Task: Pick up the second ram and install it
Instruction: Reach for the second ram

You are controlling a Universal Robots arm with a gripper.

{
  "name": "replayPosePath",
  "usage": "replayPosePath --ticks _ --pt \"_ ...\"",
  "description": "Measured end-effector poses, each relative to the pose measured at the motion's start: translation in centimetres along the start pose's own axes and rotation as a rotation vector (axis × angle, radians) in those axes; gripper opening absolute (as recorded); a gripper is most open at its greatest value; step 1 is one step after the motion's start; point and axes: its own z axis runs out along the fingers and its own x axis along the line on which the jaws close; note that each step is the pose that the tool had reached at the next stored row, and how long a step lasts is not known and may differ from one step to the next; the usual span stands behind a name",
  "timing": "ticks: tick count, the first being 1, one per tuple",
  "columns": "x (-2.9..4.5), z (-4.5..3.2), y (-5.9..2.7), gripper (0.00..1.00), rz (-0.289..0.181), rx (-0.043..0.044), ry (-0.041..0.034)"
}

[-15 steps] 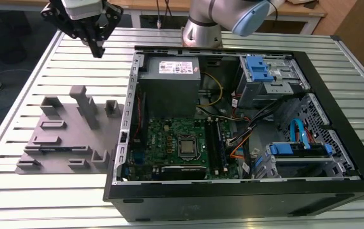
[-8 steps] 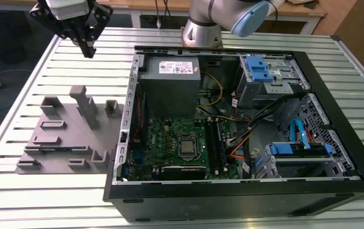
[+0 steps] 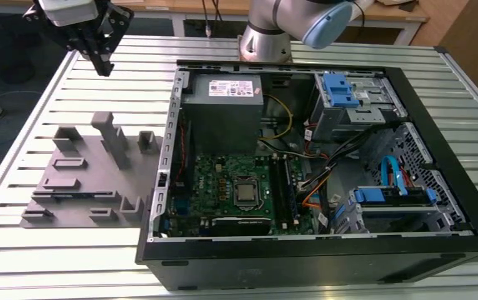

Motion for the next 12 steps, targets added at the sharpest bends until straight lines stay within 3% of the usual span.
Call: replayPosePath --ticks 12 --pt "2.08 0.08 -0.16 0.07 0.0 0.0 0.0"
